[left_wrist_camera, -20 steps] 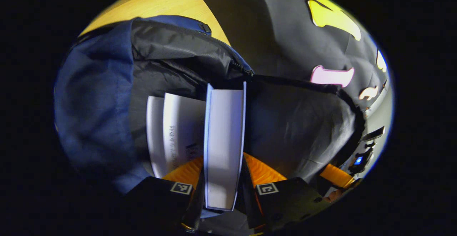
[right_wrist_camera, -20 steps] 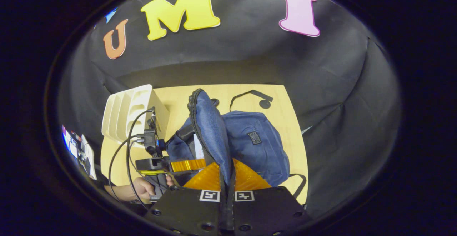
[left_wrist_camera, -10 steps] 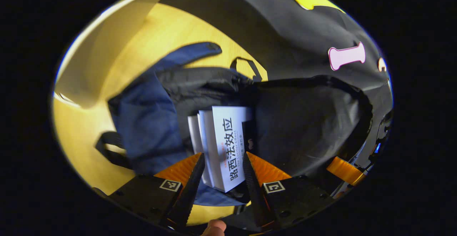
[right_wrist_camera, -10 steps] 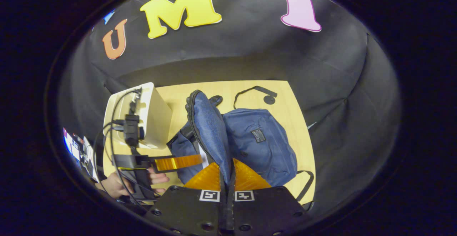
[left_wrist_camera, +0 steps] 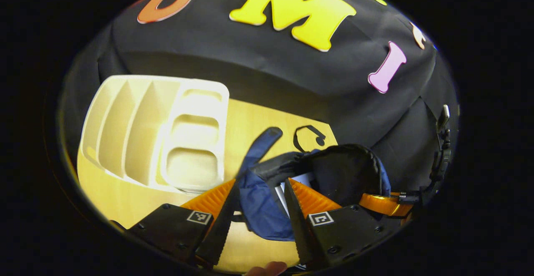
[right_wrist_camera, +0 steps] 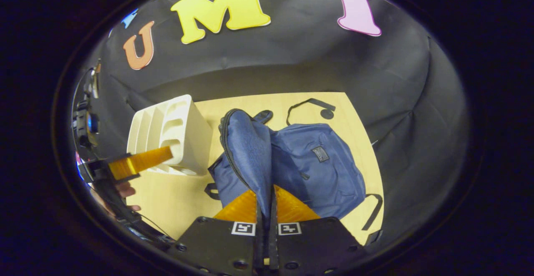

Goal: Open the schoolbag, grab two books from the bookshelf and put them into the schoolbag.

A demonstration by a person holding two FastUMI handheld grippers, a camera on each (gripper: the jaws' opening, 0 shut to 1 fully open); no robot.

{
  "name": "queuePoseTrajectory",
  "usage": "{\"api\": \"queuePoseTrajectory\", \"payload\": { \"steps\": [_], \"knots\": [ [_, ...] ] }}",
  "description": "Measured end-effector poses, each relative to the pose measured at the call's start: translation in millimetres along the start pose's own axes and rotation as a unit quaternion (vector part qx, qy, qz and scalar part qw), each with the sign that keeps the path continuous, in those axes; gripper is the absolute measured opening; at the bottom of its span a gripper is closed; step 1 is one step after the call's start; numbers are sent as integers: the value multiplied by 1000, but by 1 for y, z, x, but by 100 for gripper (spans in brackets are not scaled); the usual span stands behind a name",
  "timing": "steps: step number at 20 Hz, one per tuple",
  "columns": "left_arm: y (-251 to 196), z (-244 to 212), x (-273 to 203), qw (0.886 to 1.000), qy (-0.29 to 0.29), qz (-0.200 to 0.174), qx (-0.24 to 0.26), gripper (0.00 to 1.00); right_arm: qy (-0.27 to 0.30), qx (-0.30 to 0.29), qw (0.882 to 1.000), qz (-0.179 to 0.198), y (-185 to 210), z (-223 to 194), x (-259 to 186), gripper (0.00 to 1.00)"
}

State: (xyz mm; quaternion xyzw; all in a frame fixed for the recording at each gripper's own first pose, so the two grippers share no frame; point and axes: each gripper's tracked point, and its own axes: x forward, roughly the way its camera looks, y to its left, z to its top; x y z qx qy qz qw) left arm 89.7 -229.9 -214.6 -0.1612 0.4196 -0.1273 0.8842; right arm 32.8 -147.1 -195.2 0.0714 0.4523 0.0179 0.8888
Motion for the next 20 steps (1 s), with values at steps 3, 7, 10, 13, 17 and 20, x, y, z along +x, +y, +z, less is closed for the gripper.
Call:
{"api": "queuePoseTrajectory", "payload": {
  "steps": [3,7,10,13,17,20],
  "knots": [
    [12,21,-37,998,-45,20,28,70,-5,5,1000,11,17,-5,-2,13],
    [26,42,-72,993,-85,44,64,70,-15,8,999,29,44,-10,-12,32],
    [34,57,-87,988,-111,61,85,70,-45,10,997,56,75,1,-28,61],
    [49,80,-116,977,-153,88,116,71,-104,2,992,65,98,27,-48,81],
    [58,120,-164,958,-232,112,125,76,-221,-12,974,50,118,75,-75,96],
    [53,147,-193,940,-287,113,142,84,-306,-23,951,37,134,106,-107,97]
  ]
}}
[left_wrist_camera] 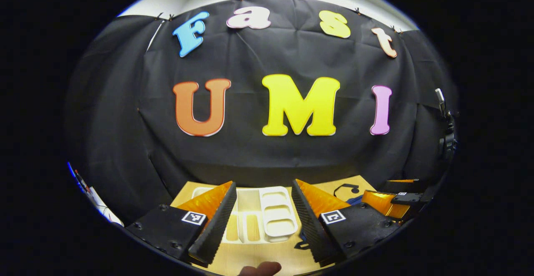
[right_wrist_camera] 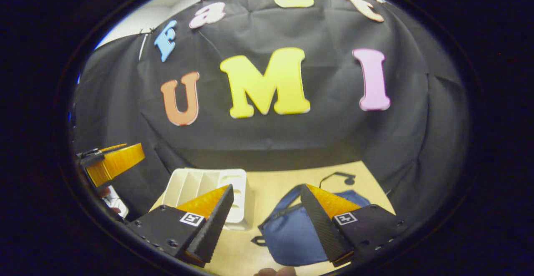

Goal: Open the schoolbag, grab two books from the bookshelf and put them into the schoolbag.

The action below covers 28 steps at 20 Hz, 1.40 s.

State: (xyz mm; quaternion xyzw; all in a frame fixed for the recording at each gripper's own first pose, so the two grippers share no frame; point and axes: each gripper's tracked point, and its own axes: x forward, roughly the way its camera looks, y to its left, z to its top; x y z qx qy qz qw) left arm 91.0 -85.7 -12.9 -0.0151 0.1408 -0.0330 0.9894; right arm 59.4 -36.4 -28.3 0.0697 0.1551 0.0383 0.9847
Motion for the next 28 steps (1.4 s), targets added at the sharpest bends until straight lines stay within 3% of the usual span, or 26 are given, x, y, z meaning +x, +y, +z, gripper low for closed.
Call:
{"api": "queuePoseTrajectory", "payload": {
  "steps": [2,3,4,7,8,12,13,18,19,28],
  "knots": [
    [8,18,-8,999,-30,10,5,93,-47,-6,999,-5,6,27,-9,96],
    [12,27,-13,999,-45,16,4,87,-68,-7,998,-8,10,36,-14,96],
    [15,36,-18,998,-59,19,4,93,-86,-9,996,-11,13,45,-17,96],
    [23,57,-31,995,-96,33,-6,93,-131,-19,991,-24,16,69,-30,94],
    [21,62,-34,994,-105,31,-13,93,-144,-24,989,-29,17,75,-34,99],
    [20,73,-38,991,-125,28,-27,93,-186,-26,982,-35,22,98,-52,99],
    [20,73,-40,991,-125,30,-26,93,-189,-28,981,-35,23,99,-54,94],
    [20,73,-40,992,-123,24,-29,93,-191,-39,980,-40,27,94,-63,93],
    [19,71,-39,992,-121,24,-30,93,-190,-41,980,-39,28,94,-64,99],
    [16,69,-37,993,-114,13,-31,94,-196,-48,978,-48,30,95,-63,96]
  ]
}}
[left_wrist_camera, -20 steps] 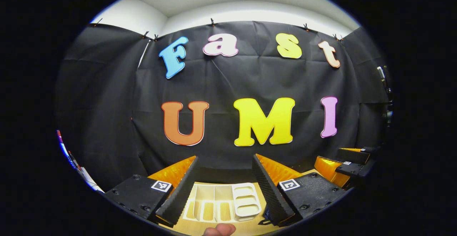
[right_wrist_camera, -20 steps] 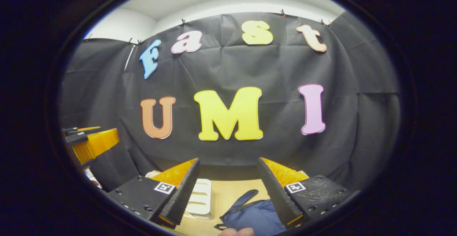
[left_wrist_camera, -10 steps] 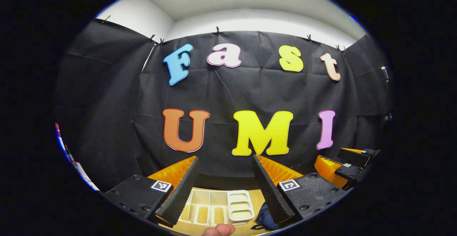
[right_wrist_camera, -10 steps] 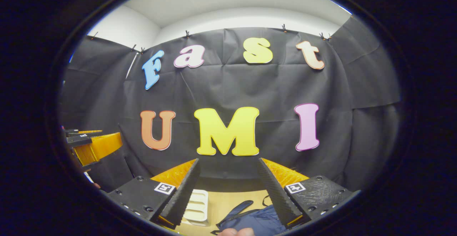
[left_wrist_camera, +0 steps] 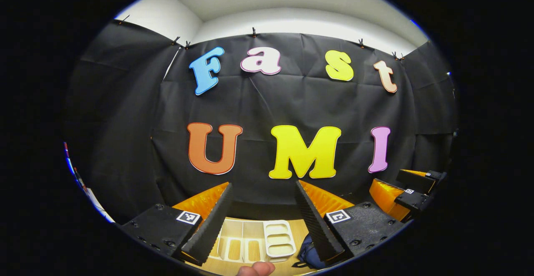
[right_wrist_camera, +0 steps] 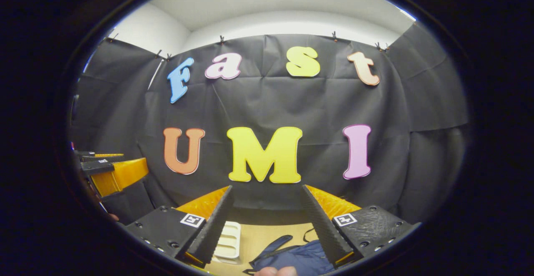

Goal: Open the schoolbag, grab two books from the bookshelf and put them into the schoolbag.

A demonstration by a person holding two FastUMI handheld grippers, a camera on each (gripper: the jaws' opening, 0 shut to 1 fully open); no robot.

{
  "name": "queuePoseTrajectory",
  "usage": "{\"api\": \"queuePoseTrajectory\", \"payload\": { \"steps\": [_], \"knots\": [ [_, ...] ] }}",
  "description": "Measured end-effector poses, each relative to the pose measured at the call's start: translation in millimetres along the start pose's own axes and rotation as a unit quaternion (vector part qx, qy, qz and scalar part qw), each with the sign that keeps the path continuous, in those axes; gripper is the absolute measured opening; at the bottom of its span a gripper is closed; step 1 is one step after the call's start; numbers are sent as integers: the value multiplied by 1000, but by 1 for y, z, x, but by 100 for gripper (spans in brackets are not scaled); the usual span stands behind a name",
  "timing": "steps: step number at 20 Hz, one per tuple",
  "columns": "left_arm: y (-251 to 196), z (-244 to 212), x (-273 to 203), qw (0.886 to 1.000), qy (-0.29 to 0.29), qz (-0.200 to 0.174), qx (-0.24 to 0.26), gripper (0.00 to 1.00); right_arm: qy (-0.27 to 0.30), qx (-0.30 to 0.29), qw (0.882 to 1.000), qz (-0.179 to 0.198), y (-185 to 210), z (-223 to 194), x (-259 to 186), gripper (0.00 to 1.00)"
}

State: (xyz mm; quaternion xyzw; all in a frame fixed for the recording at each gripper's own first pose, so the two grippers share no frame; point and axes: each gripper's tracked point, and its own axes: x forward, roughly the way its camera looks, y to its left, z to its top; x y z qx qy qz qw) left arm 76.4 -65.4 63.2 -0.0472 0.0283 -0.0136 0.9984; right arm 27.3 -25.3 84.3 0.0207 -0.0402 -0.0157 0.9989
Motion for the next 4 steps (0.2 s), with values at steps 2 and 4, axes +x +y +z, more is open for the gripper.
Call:
{"api": "queuePoseTrajectory", "payload": {
  "steps": [2,4],
  "knots": [
    [0,-1,1,1000,2,-1,1,94,1,0,1000,-2,1,0,1,96],
    [-1,0,2,1000,-1,-2,3,94,-2,-2,1000,-6,-1,0,3,93]
  ]
}}
